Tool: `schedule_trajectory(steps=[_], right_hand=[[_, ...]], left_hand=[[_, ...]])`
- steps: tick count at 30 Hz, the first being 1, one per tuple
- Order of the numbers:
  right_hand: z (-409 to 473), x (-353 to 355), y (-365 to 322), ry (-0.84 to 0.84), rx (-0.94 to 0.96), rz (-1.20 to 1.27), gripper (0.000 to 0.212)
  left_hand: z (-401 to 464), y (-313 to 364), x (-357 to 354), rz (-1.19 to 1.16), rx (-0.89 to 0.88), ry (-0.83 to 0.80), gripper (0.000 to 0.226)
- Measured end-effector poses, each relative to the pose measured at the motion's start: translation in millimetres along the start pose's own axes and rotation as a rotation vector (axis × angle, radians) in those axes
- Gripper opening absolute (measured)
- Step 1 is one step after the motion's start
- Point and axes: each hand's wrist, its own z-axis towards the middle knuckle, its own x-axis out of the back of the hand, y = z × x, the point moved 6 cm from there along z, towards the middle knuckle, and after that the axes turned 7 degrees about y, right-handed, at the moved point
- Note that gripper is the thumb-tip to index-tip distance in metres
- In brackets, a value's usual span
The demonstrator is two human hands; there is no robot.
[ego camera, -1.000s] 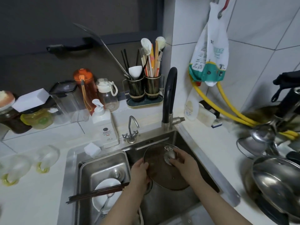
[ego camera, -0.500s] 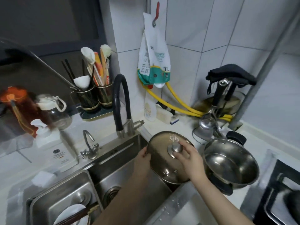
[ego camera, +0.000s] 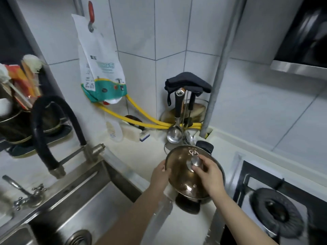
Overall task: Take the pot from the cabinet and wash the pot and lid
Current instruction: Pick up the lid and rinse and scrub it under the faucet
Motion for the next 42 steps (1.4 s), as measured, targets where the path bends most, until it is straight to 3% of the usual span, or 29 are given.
schedule_trajectory(steps=[5, 16, 22, 32, 42], right_hand=[[12.3, 7.6, 22.2, -0.002, -0.009, -0.023, 0.046], [22.9, -1.3, 34.6, -0.037, -0.008, -0.079, 0.048], [23.7, -2.7, 36.7, -0.044, -0.008, -0.099, 0.048], [19.5, 1.0, 34.8, -0.020, 0.012, -0.117, 0.050], [15.1, 3.3, 32.4, -0.048, 0.101, -0.310, 0.053]], left_hand=[[-0.2, 2.2, -21.1, 0.097, -0.041, -0.038, 0.034], [-5.6, 4.6, -33.5, 0.019, -0.015, -0.027, 0.059], [-4.9, 2.0, -35.9, 0.021, -0.010, -0.046, 0.035], [2.6, -9.4, -37.0, 0.115, 0.028, 0.003, 0.035], [-1.3, -13.6, -33.9, 0.008, 0.104, 0.146, 0.042]])
